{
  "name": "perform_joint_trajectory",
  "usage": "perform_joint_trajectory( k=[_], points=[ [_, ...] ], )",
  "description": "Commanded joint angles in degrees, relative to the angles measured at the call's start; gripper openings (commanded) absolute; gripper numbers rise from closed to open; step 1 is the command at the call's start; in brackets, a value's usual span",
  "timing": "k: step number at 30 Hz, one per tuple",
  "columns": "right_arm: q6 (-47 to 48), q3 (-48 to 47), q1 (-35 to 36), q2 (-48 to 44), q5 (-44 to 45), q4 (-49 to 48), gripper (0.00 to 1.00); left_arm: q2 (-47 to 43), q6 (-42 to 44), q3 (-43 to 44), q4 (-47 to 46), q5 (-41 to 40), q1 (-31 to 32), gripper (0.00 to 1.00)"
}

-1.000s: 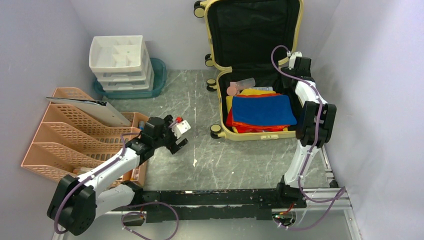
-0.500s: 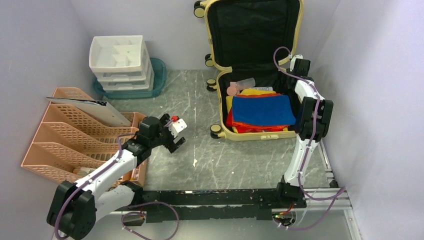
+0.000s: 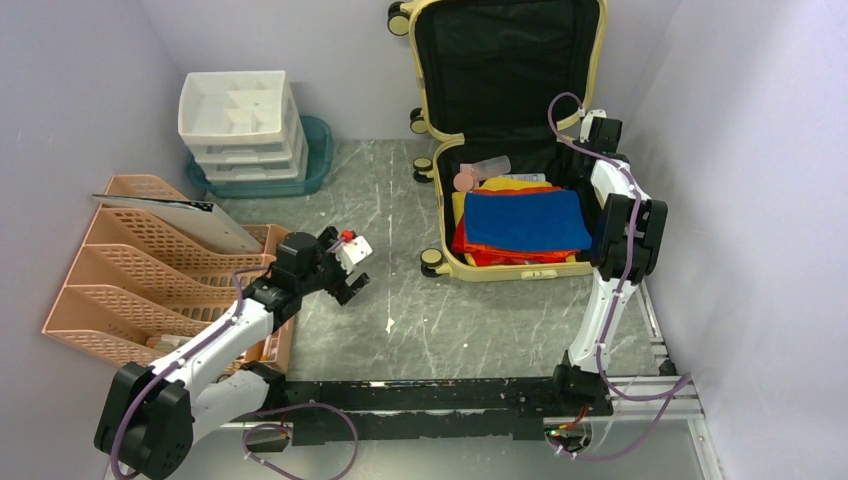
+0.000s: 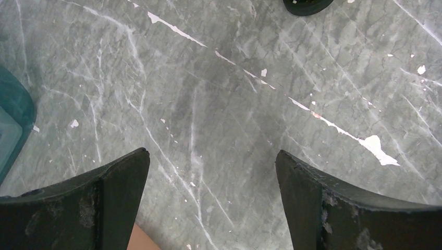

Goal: Open, take out, and arrange the luggage
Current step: Move the luggage to the center of the board.

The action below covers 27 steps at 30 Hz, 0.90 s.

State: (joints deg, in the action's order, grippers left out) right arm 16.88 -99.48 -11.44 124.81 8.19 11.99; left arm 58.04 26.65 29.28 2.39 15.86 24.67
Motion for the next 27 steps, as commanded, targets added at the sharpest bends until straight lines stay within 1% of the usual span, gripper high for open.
perform_joint_trajectory(
  k=[1, 8, 16, 27],
  points=[
    [-0.47, -1.48, -3.37, 2.21, 7.2, -3.2, 0.0, -0.44, -0.94, 0.25, -1.95, 1.72, -0.49, 0.95],
    [-0.56, -4.17, -5.75, 4.37, 9.02, -2.24, 0.0, 0.5, -1.15, 0.65, -1.95, 1.58, -0.72, 0.95],
    [-1.54, -7.74, -9.94, 7.2, 8.5, -0.49, 0.0, 0.97, -1.24, 0.74, -1.95, 1.67, -0.85, 0.95],
    [-2.67, -6.15, -12.05, 6.89, 10.23, -1.45, 0.0, 1.49, -1.45, 1.02, -1.95, 1.12, -1.0, 0.95]
  ],
)
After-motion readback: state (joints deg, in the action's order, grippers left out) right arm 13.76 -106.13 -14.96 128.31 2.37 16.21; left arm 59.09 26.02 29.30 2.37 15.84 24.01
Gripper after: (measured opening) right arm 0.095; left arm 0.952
